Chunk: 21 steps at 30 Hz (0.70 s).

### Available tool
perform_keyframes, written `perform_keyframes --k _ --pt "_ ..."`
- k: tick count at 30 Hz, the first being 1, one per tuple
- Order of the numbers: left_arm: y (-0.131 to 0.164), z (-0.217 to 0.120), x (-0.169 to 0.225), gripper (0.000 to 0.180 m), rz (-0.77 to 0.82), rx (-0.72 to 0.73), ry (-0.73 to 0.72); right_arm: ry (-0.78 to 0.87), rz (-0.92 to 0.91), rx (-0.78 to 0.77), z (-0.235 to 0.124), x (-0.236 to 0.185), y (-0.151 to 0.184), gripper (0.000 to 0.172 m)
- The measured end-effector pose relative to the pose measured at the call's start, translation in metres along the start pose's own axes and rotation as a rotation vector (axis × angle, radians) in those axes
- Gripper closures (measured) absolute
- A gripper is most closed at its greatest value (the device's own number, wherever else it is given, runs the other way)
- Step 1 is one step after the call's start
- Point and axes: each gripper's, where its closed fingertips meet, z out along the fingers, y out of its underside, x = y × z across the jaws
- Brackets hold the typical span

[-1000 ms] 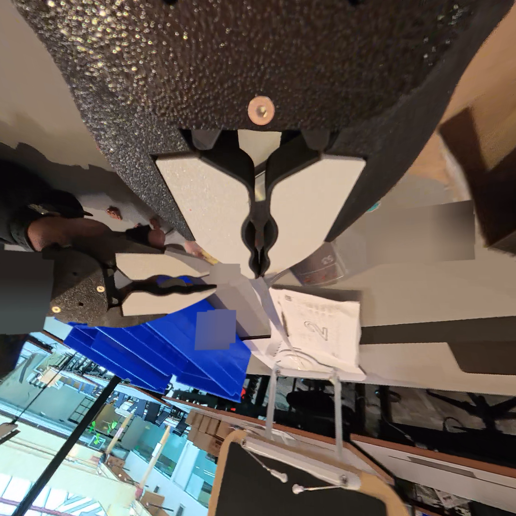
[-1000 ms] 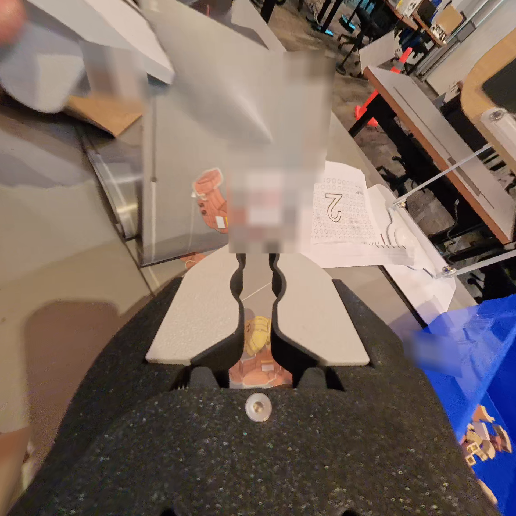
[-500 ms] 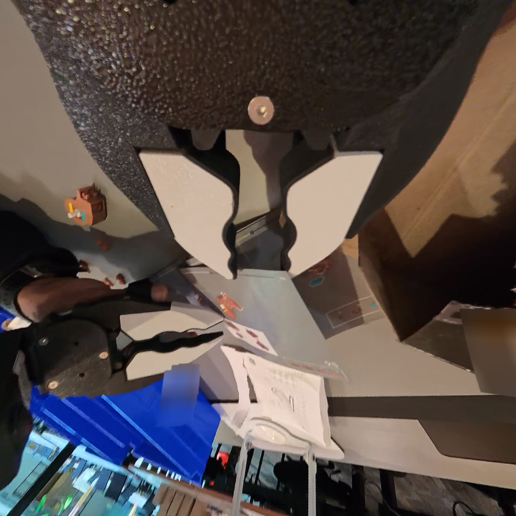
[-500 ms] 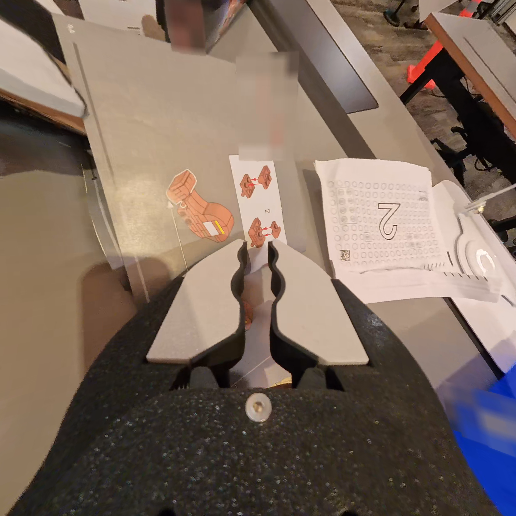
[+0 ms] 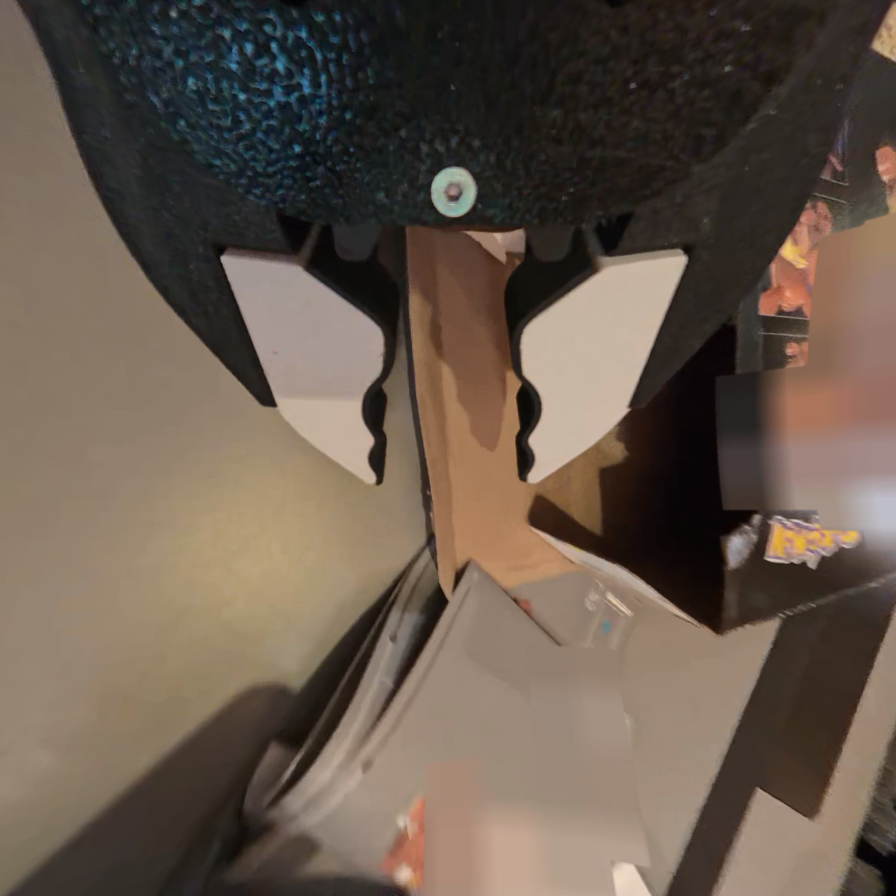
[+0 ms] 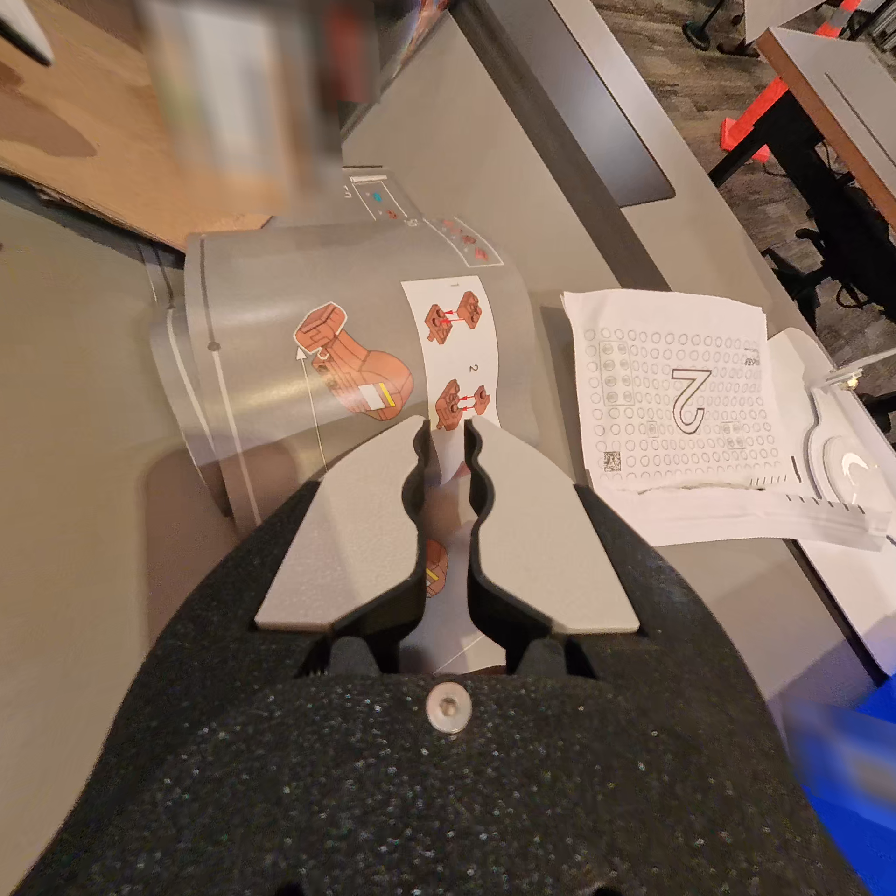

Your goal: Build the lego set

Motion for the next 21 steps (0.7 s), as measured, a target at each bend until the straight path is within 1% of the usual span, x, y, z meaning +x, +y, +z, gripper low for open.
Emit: perform_keyframes --k 2,3,5,7,8,11,13,15,21 --pt "0.011 0.003 0.001 0.130 0.019 -0.052 0.005 -0.001 -0.007 0.001 0.001 -0.002 -0.002 0.159" --pt "0.015 0.006 -0.003 0.131 0.023 -0.071 -0.014 -0.001 -0.010 0.000 0.001 -0.002 -0.002 0.160" --pt "0.018 0.010 -0.008 0.134 0.026 -0.094 -0.050 0.002 -0.015 0.000 0.001 -0.003 -0.003 0.160" --pt "0.019 0.014 -0.006 0.139 0.036 -0.100 -0.050 0.003 -0.017 0.002 0.001 -0.003 -0.003 0.161" --pt "0.019 0.015 -0.005 0.145 0.044 -0.102 -0.050 0.002 -0.017 0.002 0.000 -0.003 -0.003 0.161" --pt "0.020 0.018 0.003 0.175 0.067 -0.105 -0.011 -0.001 -0.015 0.004 0.000 -0.003 -0.003 0.161" --pt "0.020 0.017 0.000 0.178 0.054 -0.110 -0.018 -0.003 -0.016 0.004 0.000 -0.003 -0.003 0.161" --pt "0.022 0.013 -0.003 0.179 0.009 -0.112 -0.012 -0.004 -0.019 0.004 0.000 -0.004 -0.003 0.161" --pt "0.031 -0.010 -0.025 0.179 -0.089 -0.098 -0.060 -0.009 -0.019 0.003 0.000 -0.005 -0.004 0.160"
